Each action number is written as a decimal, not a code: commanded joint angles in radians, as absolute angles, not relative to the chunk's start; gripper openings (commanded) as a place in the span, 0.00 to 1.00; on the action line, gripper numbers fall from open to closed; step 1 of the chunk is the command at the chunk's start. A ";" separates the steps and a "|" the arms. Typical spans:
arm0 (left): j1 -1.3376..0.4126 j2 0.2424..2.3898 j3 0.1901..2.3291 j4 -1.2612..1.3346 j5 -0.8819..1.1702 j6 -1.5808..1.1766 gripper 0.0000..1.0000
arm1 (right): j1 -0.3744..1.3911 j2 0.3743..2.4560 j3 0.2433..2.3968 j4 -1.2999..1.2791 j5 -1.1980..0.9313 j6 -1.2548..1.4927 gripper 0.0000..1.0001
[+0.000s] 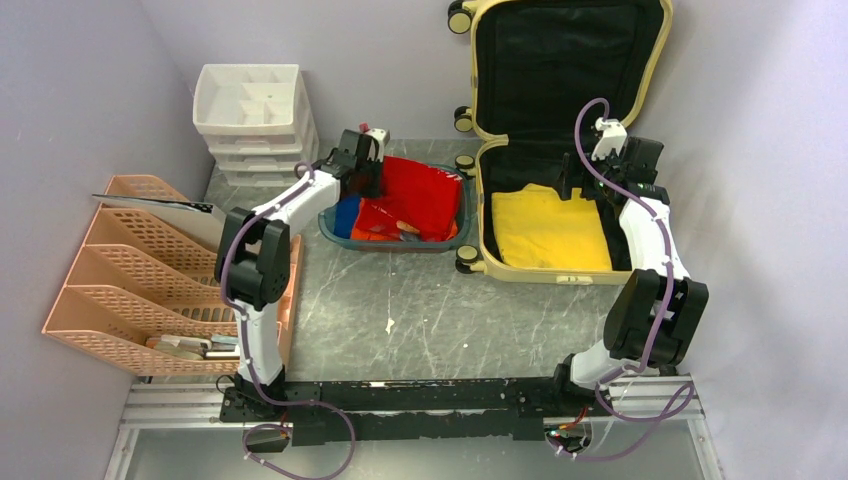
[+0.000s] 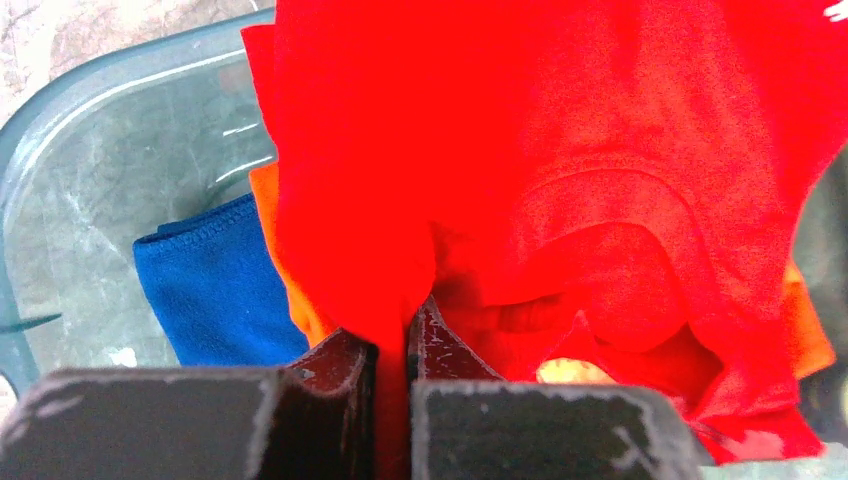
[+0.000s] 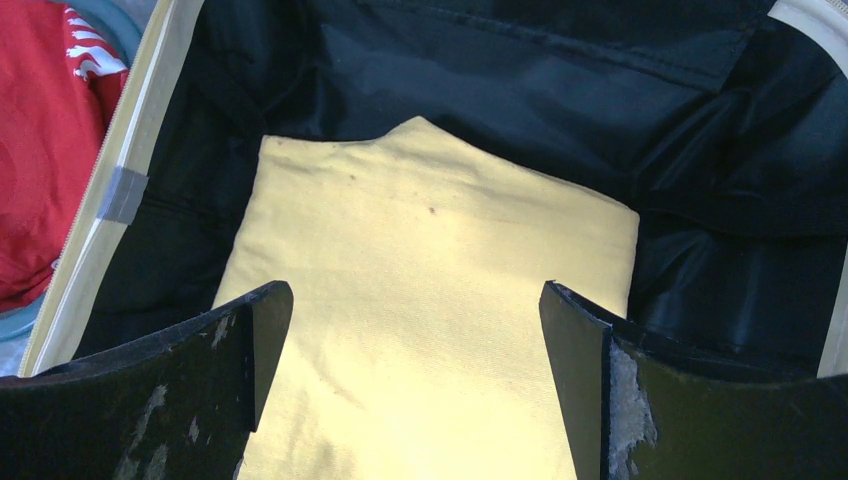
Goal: Open, take out, and arrange the luggage
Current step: Place the clothes in the bin.
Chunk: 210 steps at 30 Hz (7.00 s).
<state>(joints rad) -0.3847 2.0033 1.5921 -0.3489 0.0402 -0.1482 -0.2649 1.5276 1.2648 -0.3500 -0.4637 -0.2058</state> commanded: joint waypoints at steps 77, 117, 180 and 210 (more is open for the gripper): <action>-0.120 1.794 1.278 -0.268 0.550 -0.066 0.62 | 0.528 2.079 1.753 -0.718 -0.455 -0.849 0.52; -0.097 1.764 1.302 -0.286 0.715 -0.223 0.05 | 0.552 2.030 1.769 -0.811 -0.446 -0.896 0.57; -0.036 1.695 1.068 0.121 0.872 -0.708 0.05 | 0.510 1.981 1.812 -0.917 -0.273 -0.999 0.00; -0.041 1.670 1.101 -0.220 0.683 -0.625 0.19 | 0.560 2.046 1.884 -0.587 -0.386 -0.669 0.62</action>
<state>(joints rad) -0.0509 1.7134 1.0637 -0.0761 0.7296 -0.7525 0.5625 2.0285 1.8038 -0.7609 -0.3504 -0.8394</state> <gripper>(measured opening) 0.137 0.618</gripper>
